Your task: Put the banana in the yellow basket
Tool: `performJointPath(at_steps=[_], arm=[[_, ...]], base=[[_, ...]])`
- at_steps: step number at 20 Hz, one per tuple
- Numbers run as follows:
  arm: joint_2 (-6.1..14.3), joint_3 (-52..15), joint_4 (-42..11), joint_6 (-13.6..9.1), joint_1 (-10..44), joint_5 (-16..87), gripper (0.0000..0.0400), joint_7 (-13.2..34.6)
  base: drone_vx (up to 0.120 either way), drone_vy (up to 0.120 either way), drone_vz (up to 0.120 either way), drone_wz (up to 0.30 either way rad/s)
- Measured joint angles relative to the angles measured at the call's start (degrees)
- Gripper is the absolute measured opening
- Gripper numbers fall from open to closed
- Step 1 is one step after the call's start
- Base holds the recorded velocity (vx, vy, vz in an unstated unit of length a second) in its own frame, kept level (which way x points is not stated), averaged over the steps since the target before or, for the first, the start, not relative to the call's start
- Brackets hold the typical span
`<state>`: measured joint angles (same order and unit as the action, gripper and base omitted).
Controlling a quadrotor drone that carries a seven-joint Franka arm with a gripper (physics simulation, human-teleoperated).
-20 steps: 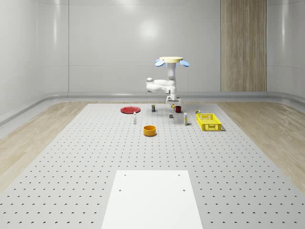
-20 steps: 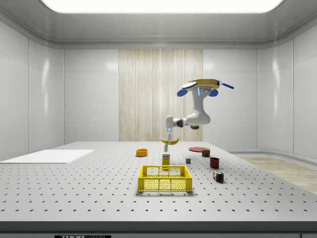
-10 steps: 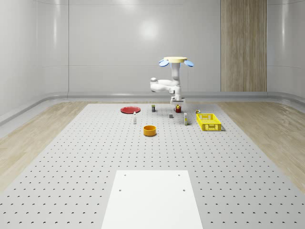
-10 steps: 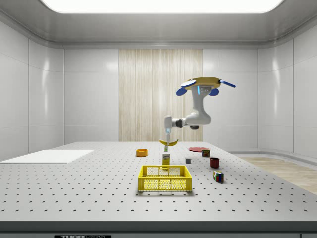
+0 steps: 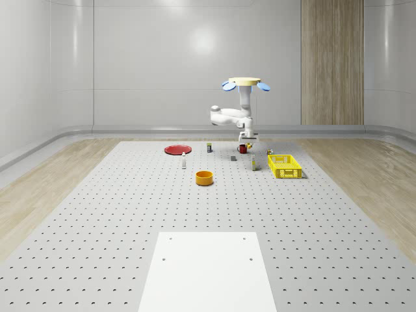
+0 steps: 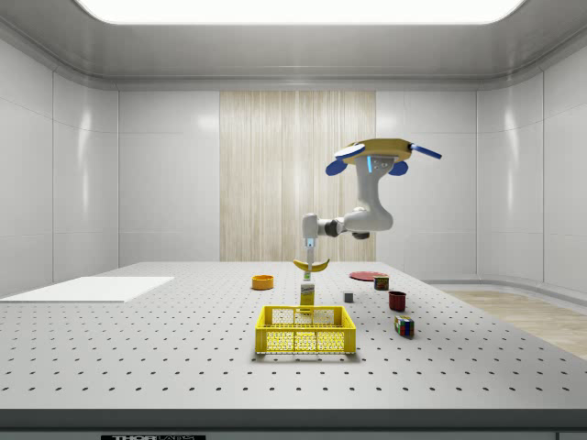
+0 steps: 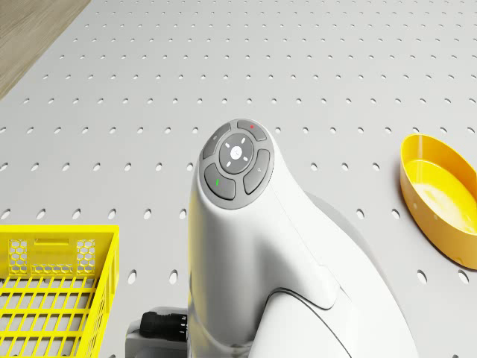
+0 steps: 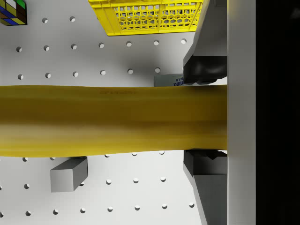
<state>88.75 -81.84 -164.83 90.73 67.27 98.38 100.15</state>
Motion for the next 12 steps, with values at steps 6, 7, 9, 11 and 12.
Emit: performJointPath(at_steps=[6,7,9,11,12], arm=[[0.4,0.0,0.0,0.3,0.1,-0.1,0.0189,0.0],[0.4,-0.1,0.0,0.4,0.1,-0.2,0.0189,0.0],[0.5,-0.1,0.0,0.5,0.1,-0.2,0.0189,0.0],[0.6,-0.1,0.0,0.6,0.1,-0.2,0.0189,0.0],[0.7,-0.1,0.0,0.6,0.1,-0.3,0.0189,0.0]], base=[[0.0,0.12,0.0,0.0],[0.0,0.12,0.0,0.0],[0.0,0.12,0.0,0.0],[0.0,0.12,0.0,0.0],[0.0,0.12,0.0,0.0]])
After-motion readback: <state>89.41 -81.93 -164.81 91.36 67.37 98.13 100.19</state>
